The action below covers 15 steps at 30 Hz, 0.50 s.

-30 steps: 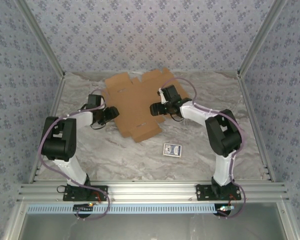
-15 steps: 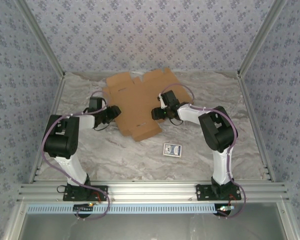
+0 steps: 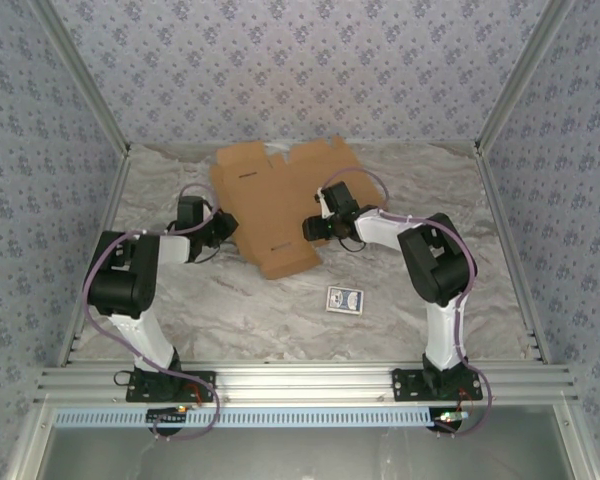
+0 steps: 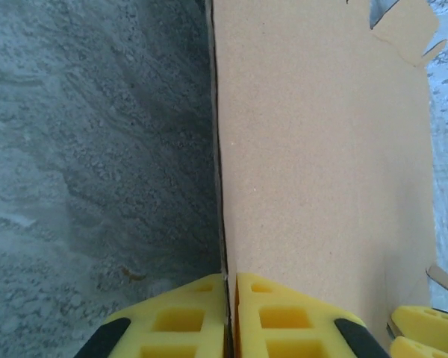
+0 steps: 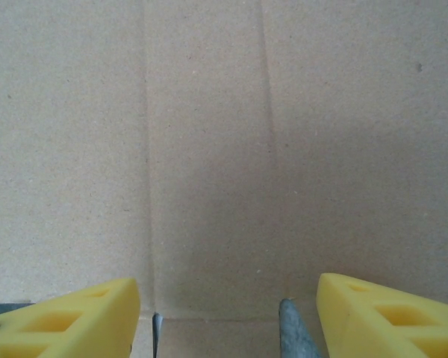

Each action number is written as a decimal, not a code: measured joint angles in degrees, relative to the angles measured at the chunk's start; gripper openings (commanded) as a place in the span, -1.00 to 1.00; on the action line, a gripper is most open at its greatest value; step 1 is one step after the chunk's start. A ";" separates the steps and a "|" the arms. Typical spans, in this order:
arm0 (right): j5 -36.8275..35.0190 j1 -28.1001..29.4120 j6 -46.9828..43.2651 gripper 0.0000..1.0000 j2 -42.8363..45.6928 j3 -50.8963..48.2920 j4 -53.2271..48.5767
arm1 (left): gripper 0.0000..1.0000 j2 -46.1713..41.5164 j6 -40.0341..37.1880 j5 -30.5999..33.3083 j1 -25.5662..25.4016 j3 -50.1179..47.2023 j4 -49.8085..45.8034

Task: Fold the paper box

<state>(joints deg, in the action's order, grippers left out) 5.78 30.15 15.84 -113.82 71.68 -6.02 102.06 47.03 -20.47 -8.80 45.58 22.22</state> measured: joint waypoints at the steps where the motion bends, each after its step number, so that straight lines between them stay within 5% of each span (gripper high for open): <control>1: -0.35 0.07 -0.48 0.41 0.85 0.00 -1.25 | -0.87 -1.25 -1.11 0.55 0.00 0.00 -1.66; 7: -2.95 0.15 -4.09 0.48 10.88 0.50 -6.99 | -0.96 -15.61 -10.25 4.96 -0.33 2.14 -13.99; 15: -5.42 -0.04 -11.02 0.53 27.67 3.08 -12.28 | -0.85 -29.09 -27.93 8.35 -3.08 20.20 -28.26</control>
<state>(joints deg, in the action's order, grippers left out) 0.36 30.11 4.82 -86.15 74.76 -18.31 72.97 19.09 -12.12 -11.88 65.78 -6.04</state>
